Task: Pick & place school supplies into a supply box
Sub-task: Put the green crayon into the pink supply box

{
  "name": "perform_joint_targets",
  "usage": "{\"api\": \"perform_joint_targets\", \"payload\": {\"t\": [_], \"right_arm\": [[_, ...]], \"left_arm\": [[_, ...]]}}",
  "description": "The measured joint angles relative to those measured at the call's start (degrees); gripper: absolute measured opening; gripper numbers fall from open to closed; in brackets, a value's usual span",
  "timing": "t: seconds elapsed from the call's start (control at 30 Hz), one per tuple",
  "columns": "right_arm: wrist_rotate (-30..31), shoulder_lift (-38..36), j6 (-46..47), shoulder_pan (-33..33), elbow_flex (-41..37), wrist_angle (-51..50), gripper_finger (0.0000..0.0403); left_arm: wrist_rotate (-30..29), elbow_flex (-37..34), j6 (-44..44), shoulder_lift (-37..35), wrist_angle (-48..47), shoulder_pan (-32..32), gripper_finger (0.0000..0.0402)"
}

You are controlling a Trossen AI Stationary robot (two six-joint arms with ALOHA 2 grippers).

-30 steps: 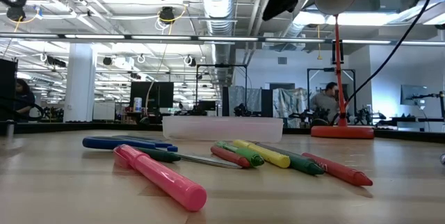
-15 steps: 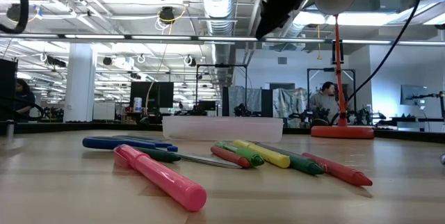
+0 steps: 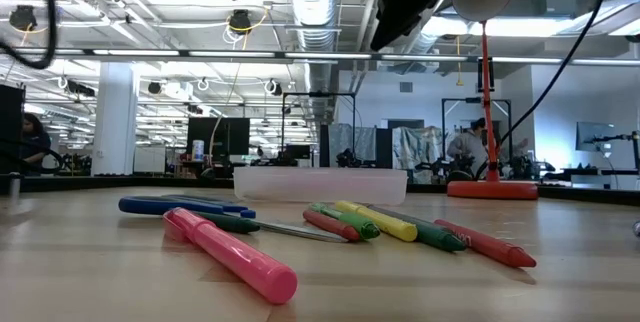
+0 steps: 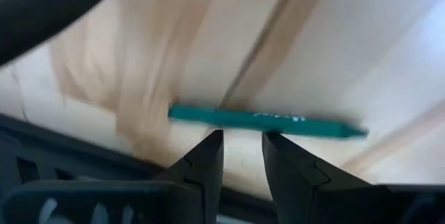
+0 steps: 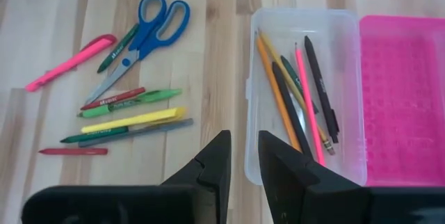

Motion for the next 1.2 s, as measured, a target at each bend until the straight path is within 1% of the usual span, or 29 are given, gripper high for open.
{"api": "perform_joint_targets", "payload": {"t": [0.13,0.23,0.37,0.47,0.63,0.77,0.83,0.9,1.0,1.1,1.2], "right_arm": [[0.0,0.0,-0.1,-0.4,0.0,0.0,0.0067],[0.0,0.0,0.0,-0.5,0.0,0.0,0.0067],[0.0,0.0,0.0,-0.5,0.0,0.0,0.0067],[0.0,0.0,0.0,-0.2,0.0,0.0,0.0067],[-0.1,0.0,0.0,0.0,0.0,0.0,0.0067],[-0.1,0.0,-0.7,0.0,0.0,0.0,0.0067],[-0.1,0.0,-1.0,0.0,0.0,0.0,0.0067],[-0.1,0.0,-1.0,0.0,0.0,0.0,0.0067],[-0.1,0.0,-1.0,0.0,0.0,0.0,0.0067],[-0.1,0.0,-1.0,0.0,0.0,0.0,0.0067],[-0.2,0.0,-1.0,0.0,0.0,-0.1,0.0067]], "left_arm": [[-3.3,0.9,-1.1,0.0,-1.1,1.9,0.0098],[-3.1,1.0,-5.0,0.0,-2.6,3.1,0.0098],[-1.9,1.0,-15.5,-0.8,-6.6,4.1,0.0098],[-1.9,1.0,-24.0,-2.6,-6.9,4.4,0.0098],[-5.1,1.0,-36.9,-5.8,-6.5,4.4,0.0098],[-11.3,1.0,-44.9,-7.6,-6.3,4.4,0.0098],[-13.8,1.0,-46.4,-7.7,-5.7,4.8,0.0098],[-13.7,0.9,-46.3,-7.6,-5.4,5.7,0.0098],[-16.4,0.4,-46.3,-6.9,-4.5,7.0,0.0101],[-19.4,-0.3,-46.0,-6.9,-1.6,8.4,0.0117],[-21.8,-1.1,-44.6,-6.9,2.1,9.7,0.0146]]}}
